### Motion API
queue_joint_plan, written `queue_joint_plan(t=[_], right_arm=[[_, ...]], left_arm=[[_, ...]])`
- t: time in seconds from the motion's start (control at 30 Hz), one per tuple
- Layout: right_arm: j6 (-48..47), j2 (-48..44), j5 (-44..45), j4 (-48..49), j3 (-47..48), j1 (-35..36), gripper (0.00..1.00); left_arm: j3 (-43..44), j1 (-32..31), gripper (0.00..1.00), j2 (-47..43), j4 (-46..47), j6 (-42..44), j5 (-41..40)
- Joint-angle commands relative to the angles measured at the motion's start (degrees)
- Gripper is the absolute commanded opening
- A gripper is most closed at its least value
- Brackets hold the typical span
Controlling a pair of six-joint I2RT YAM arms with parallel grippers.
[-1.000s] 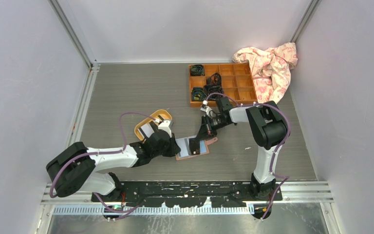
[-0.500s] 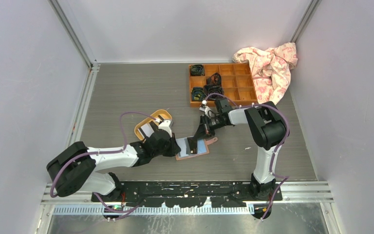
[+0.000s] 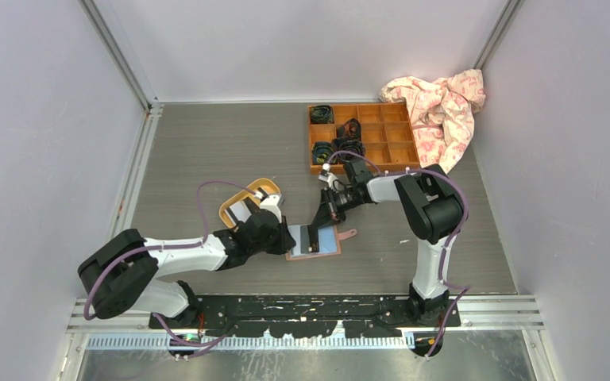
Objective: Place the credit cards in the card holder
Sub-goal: Insert the credit card into the card slot.
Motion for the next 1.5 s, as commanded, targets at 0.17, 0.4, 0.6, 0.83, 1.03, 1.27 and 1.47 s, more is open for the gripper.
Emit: queue_joint_plan(t=[0.17, 0.4, 0.6, 0.83, 1.03, 1.27, 1.47], right_arm=[[-1.5, 3.3, -0.1, -1.7, 4.0, 2.2, 0.07], [-1.2, 3.5, 0.2, -1.8, 4.4, 2.2, 0.09], [-1.6, 3.9, 0.3, -2.3, 4.5, 2.2, 0.1], [-2.2, 4.0, 0.6, -3.0, 4.7, 2.2, 0.1], [-2.5, 3.9, 0.8, -3.4, 4.9, 2.2, 0.1], [-2.8, 4.0, 1.0, -3.9, 5.1, 2.2, 0.1], [-3.5, 4.2, 1.3, -4.9, 5.4, 2.2, 0.1]], left_arm=[[2.9, -0.2, 0.13, 2.6, 0.2, 1.6, 1.8], [5.2, -0.6, 0.23, -1.1, -4.4, 1.8, 2.1], [9.5, -5.1, 0.3, -5.0, -10.1, 2.6, -3.9], [20.4, -14.0, 0.3, 3.3, -16.3, 3.5, -12.2], [34.3, -16.9, 0.25, 16.2, -29.2, 4.4, -16.7], [45.1, -16.9, 0.19, 26.1, -39.0, 5.4, -18.6], [48.5, -16.9, 0.17, 29.2, -42.7, 5.8, -20.7]])
